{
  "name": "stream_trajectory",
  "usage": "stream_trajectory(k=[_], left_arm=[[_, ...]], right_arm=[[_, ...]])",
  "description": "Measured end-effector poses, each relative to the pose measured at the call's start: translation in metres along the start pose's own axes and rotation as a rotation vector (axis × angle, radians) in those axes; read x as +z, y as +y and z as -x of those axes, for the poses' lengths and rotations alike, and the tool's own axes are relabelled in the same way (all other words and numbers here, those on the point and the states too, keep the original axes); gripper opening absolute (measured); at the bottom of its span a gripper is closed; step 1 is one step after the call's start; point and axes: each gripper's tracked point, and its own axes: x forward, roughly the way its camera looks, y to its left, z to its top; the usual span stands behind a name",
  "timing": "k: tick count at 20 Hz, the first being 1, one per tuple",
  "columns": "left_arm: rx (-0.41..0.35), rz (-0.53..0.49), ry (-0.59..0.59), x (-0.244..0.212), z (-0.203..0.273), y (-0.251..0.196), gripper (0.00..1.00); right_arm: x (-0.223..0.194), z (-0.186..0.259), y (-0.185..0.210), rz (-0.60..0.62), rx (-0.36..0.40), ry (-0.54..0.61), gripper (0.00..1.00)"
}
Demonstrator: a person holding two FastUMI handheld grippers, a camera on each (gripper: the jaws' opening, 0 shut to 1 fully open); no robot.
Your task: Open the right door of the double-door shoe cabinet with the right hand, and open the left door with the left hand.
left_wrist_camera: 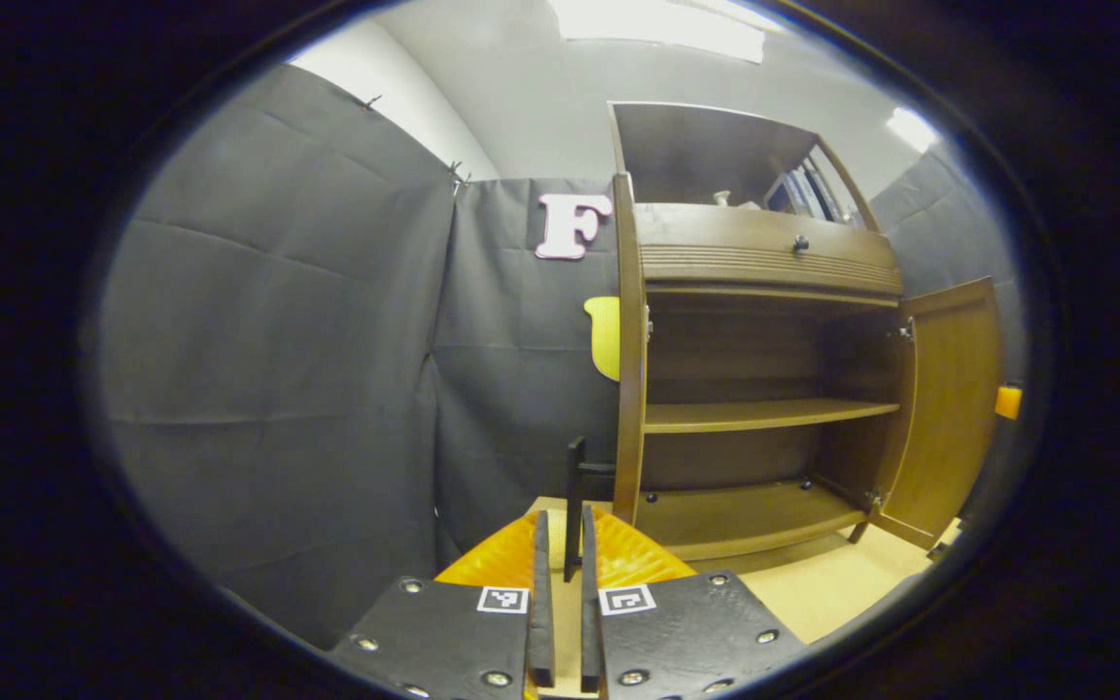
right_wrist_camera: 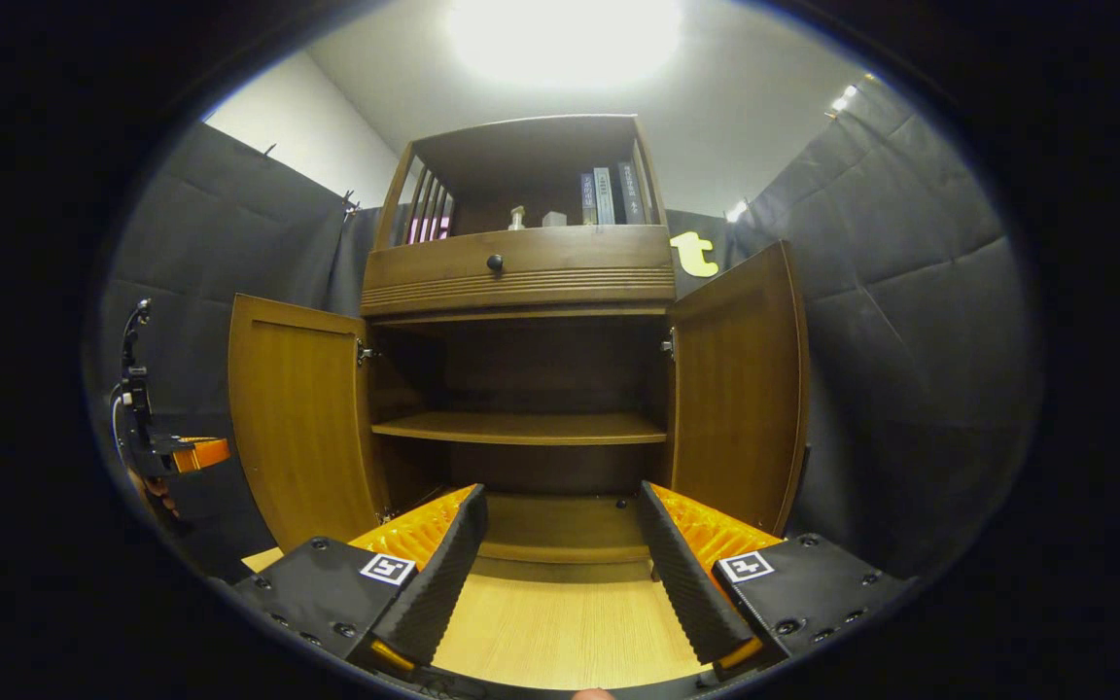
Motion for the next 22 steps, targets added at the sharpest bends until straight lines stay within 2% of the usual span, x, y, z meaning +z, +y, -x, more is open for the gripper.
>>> stream_trajectory(k=[2,3,6,7,9,14,15,16,17,18,20,22], left_arm=[[-0.011,-0.006,-0.013,0.013,0.02,-0.01,0.14],[-0.016,-0.013,-0.018,0.02,0.029,-0.016,0.14],[-0.035,-0.038,-0.029,0.038,0.056,-0.039,0.1],[-0.04,-0.039,-0.029,0.041,0.063,-0.045,0.09],[-0.053,-0.026,-0.03,0.045,0.078,-0.058,0.14],[-0.082,-0.008,-0.014,0.039,0.107,-0.086,0.14],[-0.084,-0.006,-0.009,0.038,0.113,-0.089,0.14],[-0.085,-0.004,-0.005,0.035,0.117,-0.091,0.13],[-0.081,-0.004,-0.001,0.034,0.12,-0.093,0.11],[-0.078,-0.003,0.003,0.032,0.125,-0.094,0.09],[-0.069,-0.004,0.002,0.03,0.132,-0.094,0.09],[-0.073,0.003,-0.003,0.031,0.138,-0.098,0.13]], right_arm=[[0.004,0.008,-0.005,0.0,-0.004,-0.006,0.92],[0.006,0.012,-0.008,-0.002,-0.009,-0.008,0.97],[0.007,0.023,-0.018,-0.021,-0.02,-0.001,0.97],[0.01,0.028,-0.022,-0.025,-0.025,-0.004,1.0],[0.013,0.037,-0.028,-0.024,-0.035,-0.009,0.97],[0.016,0.057,-0.041,-0.023,-0.058,-0.022,0.97],[0.017,0.06,-0.043,-0.023,-0.063,-0.022,0.92],[0.016,0.063,-0.044,-0.021,-0.066,-0.023,0.97],[0.015,0.067,-0.045,-0.018,-0.07,-0.022,0.92],[0.015,0.069,-0.046,-0.014,-0.073,-0.021,0.97],[0.013,0.073,-0.045,-0.011,-0.073,-0.017,0.97],[0.011,0.077,-0.045,-0.008,-0.075,-0.014,0.97]])
